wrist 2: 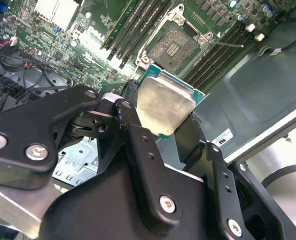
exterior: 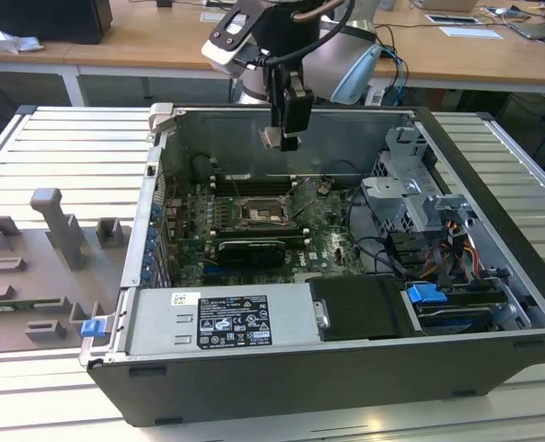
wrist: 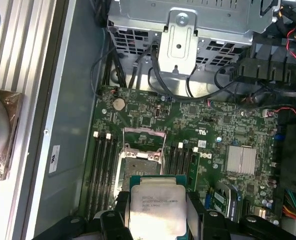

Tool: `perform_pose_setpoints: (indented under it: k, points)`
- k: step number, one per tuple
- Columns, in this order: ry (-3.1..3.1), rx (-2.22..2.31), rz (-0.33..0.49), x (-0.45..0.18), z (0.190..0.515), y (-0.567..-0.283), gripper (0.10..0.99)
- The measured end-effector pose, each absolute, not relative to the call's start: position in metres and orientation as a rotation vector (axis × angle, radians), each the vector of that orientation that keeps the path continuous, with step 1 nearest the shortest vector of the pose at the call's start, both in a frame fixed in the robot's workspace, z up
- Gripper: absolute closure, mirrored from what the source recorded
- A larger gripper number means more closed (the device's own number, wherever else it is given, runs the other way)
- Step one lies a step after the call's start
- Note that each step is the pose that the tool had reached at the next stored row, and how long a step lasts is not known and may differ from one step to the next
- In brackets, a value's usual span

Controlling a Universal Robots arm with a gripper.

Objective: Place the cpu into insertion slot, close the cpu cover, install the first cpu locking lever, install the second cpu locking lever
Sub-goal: 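Place the cpu into insertion slot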

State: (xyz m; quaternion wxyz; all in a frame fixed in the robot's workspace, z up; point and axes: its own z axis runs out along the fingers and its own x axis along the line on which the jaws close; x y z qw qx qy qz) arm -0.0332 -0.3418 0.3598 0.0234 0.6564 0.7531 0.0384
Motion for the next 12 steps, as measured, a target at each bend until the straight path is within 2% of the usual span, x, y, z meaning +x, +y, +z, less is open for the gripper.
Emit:
perform_pose_setpoints:
  k: [12]
  points:
    - [2.263, 2.104, 0.116, -0.033, 0.345, -0.342, 0.545]
